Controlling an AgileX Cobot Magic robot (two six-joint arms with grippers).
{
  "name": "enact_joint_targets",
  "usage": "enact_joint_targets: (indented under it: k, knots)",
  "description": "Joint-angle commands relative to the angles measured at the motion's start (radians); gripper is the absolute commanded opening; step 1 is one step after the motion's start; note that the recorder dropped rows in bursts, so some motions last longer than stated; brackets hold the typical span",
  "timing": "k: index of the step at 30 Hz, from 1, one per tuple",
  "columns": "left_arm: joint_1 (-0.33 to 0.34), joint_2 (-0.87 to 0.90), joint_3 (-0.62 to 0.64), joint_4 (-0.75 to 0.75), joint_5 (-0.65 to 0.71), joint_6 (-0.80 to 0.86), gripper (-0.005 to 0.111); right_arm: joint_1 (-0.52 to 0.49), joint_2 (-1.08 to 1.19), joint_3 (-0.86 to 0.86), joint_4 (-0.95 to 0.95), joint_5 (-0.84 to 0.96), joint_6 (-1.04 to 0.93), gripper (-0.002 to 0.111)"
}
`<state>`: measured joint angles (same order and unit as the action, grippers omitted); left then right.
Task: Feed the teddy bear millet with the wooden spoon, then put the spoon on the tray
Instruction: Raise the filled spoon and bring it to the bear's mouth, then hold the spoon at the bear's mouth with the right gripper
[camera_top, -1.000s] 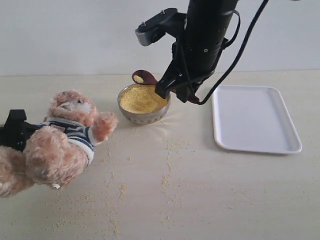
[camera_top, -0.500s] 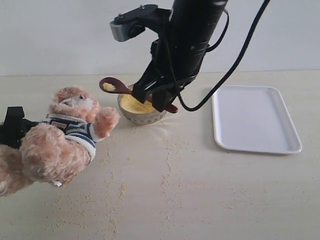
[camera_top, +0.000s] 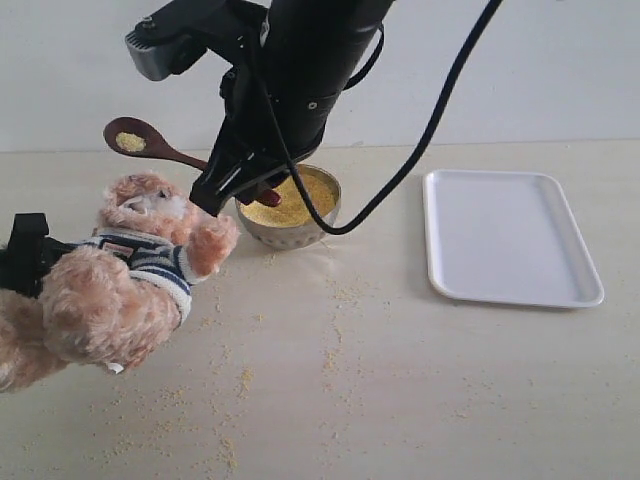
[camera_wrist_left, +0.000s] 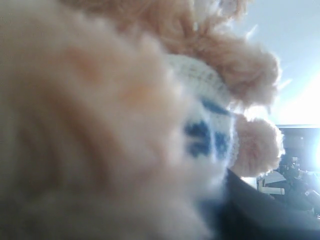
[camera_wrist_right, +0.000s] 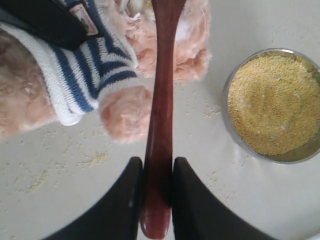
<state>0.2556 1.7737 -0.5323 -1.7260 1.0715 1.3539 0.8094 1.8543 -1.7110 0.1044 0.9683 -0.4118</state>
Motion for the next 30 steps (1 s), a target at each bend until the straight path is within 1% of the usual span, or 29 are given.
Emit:
enact_joint_targets:
  k: [1, 11, 18, 25, 30]
  knots:
    - [-0.001, -0.003, -0.008, -0.018, 0.031, 0.008, 0.005, 0.002, 0.021, -0.006, -0.056, -0.044, -0.013, 0.000]
    - [-0.001, -0.003, -0.008, -0.018, 0.031, 0.008, 0.005, 0.013, 0.069, -0.006, -0.088, -0.053, -0.051, 0.000]
    - [-0.001, -0.003, -0.008, -0.018, 0.031, 0.008, 0.005, 0.071, 0.111, -0.006, -0.288, -0.053, -0.065, 0.000]
    - [-0.001, -0.003, -0.008, -0.018, 0.031, 0.008, 0.005, 0.134, 0.112, -0.006, -0.513, -0.070, 0.018, 0.000]
    - [-0.001, -0.003, -0.008, -0.018, 0.034, 0.008, 0.005, 0.166, 0.112, -0.006, -0.596, -0.074, 0.021, 0.000]
